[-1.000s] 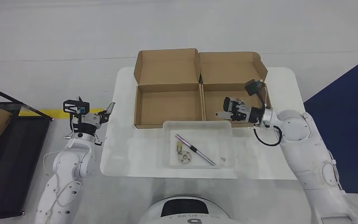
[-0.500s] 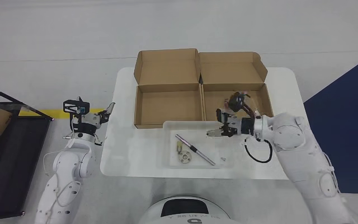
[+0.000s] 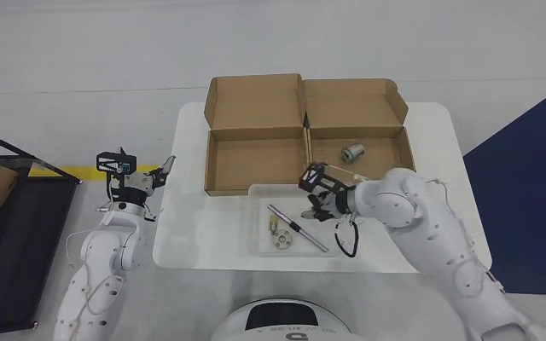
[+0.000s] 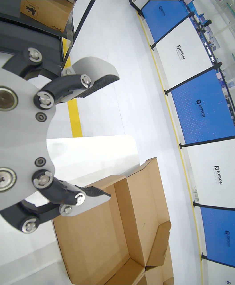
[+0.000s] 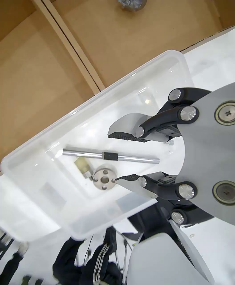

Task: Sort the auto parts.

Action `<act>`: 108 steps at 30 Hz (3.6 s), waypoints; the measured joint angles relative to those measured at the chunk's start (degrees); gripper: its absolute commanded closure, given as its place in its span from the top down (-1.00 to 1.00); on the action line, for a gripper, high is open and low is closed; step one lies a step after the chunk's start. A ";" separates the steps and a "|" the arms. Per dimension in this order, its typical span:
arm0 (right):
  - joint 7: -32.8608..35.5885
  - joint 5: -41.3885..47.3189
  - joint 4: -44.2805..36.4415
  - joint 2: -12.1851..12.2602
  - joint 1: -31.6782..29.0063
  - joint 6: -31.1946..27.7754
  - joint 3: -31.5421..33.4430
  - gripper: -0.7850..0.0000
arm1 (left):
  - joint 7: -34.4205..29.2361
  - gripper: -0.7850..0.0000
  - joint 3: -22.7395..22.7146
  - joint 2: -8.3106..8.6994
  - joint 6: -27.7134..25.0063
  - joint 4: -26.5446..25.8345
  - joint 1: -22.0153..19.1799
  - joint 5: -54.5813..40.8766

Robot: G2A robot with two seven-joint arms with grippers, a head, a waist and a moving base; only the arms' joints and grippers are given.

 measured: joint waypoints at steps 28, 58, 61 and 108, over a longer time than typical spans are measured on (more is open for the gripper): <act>8.34 -14.45 8.70 -6.47 12.53 11.21 -22.90 -0.20 | 0.00 1.00 0.00 0.00 0.00 0.00 0.00 0.00; 12.46 -15.48 20.95 -13.89 19.82 15.67 -31.14 -0.42 | 0.00 1.00 0.00 0.00 0.00 0.00 0.00 0.00; 12.72 -15.42 21.67 -14.36 20.12 15.58 -31.35 -0.44 | 0.00 1.00 0.00 0.00 0.00 0.00 0.00 0.00; -28.63 -8.74 -8.49 -1.85 -17.74 -9.54 14.76 -1.00 | 0.00 1.00 0.00 0.00 0.00 0.00 0.00 0.00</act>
